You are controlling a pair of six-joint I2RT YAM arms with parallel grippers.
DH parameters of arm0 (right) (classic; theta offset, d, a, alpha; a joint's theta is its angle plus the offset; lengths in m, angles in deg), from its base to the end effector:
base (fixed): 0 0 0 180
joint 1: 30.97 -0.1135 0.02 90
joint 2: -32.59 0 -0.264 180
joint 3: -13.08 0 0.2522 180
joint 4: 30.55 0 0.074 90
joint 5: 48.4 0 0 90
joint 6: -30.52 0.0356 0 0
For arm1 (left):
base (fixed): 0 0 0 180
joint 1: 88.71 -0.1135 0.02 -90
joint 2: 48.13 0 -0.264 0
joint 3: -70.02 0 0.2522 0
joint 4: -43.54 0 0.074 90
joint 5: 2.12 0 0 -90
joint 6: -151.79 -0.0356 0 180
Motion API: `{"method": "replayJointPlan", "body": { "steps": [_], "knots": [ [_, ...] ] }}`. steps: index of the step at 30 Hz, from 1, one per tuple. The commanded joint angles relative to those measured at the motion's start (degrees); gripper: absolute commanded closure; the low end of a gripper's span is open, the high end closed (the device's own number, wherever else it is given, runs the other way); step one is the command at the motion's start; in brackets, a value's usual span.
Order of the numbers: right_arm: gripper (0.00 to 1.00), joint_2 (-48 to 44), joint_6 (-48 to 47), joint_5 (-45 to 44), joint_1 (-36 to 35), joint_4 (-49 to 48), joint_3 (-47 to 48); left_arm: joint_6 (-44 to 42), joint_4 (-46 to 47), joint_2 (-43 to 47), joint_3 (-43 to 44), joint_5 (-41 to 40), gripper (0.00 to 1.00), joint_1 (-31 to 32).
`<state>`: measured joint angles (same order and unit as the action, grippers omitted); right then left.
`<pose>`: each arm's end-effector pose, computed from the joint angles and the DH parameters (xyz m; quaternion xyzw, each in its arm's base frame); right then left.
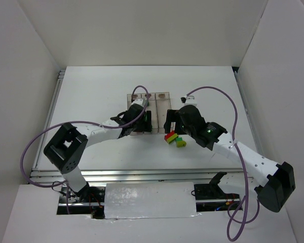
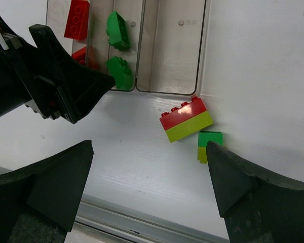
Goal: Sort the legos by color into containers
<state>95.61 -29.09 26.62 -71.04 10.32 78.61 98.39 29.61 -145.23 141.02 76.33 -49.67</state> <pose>0.1874 0.1456 0.2925 -0.0187 0.8941 0.1533 0.4204 0.2860 -0.2228 0.1945 -0.0233 0.9025 -0.1856 0.3879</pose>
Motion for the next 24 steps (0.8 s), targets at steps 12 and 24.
{"method": "replayJointPlan", "body": {
  "steps": [12,24],
  "knots": [
    [0.01,1.8,8.1,-3.9,3.0,-1.1,-3.1,2.6,-13.6,11.4,7.7,-9.3,0.01,0.5],
    [0.01,8.3,6.2,-2.2,3.9,-2.8,-7.3,3.1,-35.8,34.0,4.1,-10.8,0.00,0.4]
  ]
}}
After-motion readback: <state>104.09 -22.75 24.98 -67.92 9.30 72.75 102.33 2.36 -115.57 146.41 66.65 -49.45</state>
